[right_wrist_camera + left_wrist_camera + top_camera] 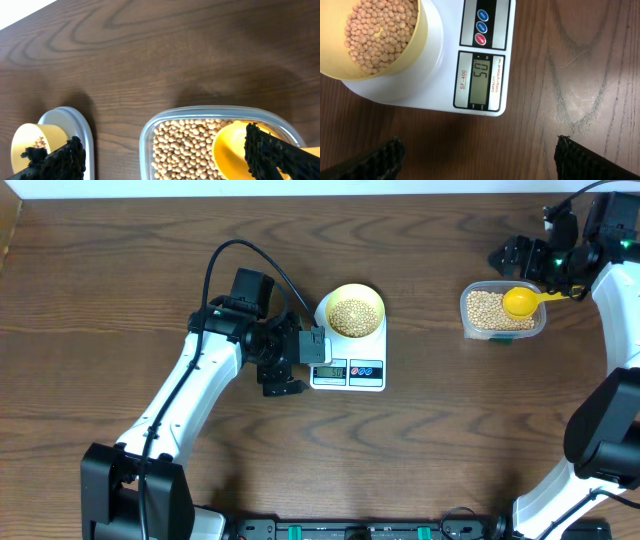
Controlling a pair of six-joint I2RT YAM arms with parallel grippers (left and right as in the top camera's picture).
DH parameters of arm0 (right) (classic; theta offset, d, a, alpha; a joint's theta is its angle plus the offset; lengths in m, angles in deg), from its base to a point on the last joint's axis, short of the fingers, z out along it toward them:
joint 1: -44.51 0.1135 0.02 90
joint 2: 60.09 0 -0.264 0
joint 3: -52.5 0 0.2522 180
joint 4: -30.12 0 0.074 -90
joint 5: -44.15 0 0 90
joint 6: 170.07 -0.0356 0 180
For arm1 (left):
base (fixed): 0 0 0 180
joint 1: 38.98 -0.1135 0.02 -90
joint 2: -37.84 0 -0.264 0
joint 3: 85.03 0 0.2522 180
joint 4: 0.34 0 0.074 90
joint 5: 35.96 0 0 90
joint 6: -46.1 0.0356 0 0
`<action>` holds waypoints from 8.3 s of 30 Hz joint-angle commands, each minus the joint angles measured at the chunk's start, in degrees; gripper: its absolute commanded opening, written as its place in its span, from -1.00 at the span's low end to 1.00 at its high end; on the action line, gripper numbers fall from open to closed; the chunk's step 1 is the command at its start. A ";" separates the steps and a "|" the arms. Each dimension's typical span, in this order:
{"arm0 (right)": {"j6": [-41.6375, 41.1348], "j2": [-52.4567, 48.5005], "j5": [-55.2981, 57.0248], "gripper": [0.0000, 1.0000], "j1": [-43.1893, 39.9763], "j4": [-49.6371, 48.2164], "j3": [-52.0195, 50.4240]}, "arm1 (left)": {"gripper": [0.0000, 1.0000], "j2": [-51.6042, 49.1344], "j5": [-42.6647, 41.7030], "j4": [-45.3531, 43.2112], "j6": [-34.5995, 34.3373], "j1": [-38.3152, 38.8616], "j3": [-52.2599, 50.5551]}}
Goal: Scoop item into bowl and weigh 50g on scale
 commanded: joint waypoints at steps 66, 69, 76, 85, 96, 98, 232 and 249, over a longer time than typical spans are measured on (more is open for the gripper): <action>20.83 20.81 10.03 0.99 10.14 -6.40 -0.20 | 0.95 0.61 -1.31 0.11 0.17 -0.28 -0.15; 20.83 25.11 14.86 0.99 14.58 -6.36 -1.16 | 0.95 0.61 -1.31 0.11 0.17 -0.28 -0.15; 20.35 36.92 16.09 0.99 20.70 -10.80 -12.39 | 0.95 0.61 -1.31 0.11 0.17 -0.28 -0.15; 18.84 61.70 15.63 0.99 20.57 -35.98 -41.66 | 0.95 0.61 -1.31 0.11 0.17 -0.28 -0.15; 13.73 85.70 14.58 0.99 18.32 -54.01 -67.69 | 0.95 0.61 -1.31 0.11 0.17 -0.28 -0.15; 13.70 90.12 14.56 0.99 17.94 -55.56 -71.25 | 0.95 0.61 -1.31 0.11 0.17 -0.28 -0.15; 11.37 109.85 18.03 0.98 15.21 -41.20 -93.68 | 0.95 45.40 18.95 -32.68 -75.87 -12.57 -8.44; 11.37 109.85 18.03 0.99 15.21 -41.20 -93.68 | 0.95 79.54 21.94 -58.47 -76.00 -18.03 -45.40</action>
